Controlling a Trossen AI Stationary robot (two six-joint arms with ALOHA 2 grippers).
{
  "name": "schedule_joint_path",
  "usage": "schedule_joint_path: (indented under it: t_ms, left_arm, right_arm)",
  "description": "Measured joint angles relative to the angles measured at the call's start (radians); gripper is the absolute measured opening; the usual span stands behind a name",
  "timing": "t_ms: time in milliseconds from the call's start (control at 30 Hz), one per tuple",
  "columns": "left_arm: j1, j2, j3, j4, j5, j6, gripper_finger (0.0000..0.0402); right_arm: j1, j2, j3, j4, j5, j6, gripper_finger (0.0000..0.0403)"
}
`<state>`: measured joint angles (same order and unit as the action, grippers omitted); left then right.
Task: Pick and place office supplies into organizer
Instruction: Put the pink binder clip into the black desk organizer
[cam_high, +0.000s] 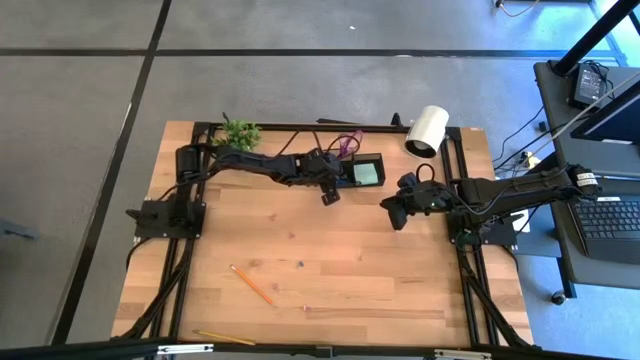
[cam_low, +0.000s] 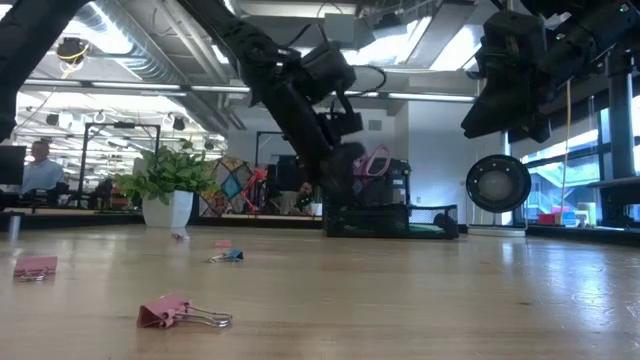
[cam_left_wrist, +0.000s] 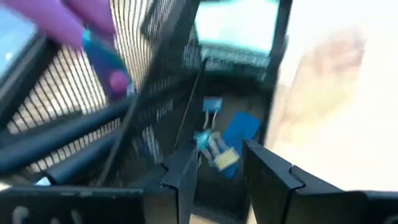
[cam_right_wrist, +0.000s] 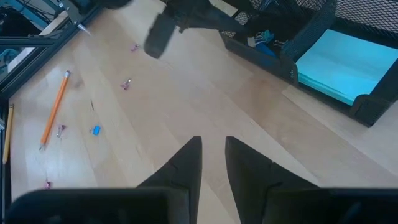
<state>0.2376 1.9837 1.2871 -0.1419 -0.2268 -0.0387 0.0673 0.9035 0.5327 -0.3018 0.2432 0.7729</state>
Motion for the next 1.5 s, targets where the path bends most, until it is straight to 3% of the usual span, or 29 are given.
schedule_joint_path:
  t_ms: [133, 333, 533, 667, 900, 1167, 1500]
  left_arm:
    - [-0.014, -0.068, 0.001, -0.064, 0.014, -0.023, 0.0121]
    - [-0.048, -0.228, 0.001, -0.381, 0.007, -0.072, 0.0136]
    - [-0.079, -0.318, 0.001, -0.772, 0.031, -0.324, 0.0166]
    - [-0.106, -0.320, -0.004, -0.950, 0.043, -0.460, 0.0178]
    - [-0.118, -0.300, -0.101, -0.903, 0.140, -0.552, 0.0180]
    - [-0.117, -0.295, -0.219, -0.812, 0.160, -0.595, 0.0180]
    - [-0.132, -0.295, -0.247, -0.748, 0.183, -0.603, 0.0180]
  right_arm:
    - [0.000, 0.000, 0.000, -0.008, 0.000, -0.007, 0.0076]
    - [0.000, 0.000, 0.000, -0.015, -0.001, -0.023, 0.0076]
    - [0.000, 0.000, 0.000, -0.013, 0.000, -0.056, 0.0076]
    - [0.000, 0.000, 0.000, -0.009, 0.000, -0.076, 0.0076]
    - [0.000, 0.000, 0.000, -0.007, 0.000, -0.077, 0.0076]
    - [0.000, 0.000, 0.000, 0.000, 0.000, -0.077, 0.0076]
    - [0.000, 0.000, 0.000, 0.004, 0.000, -0.093, 0.0076]
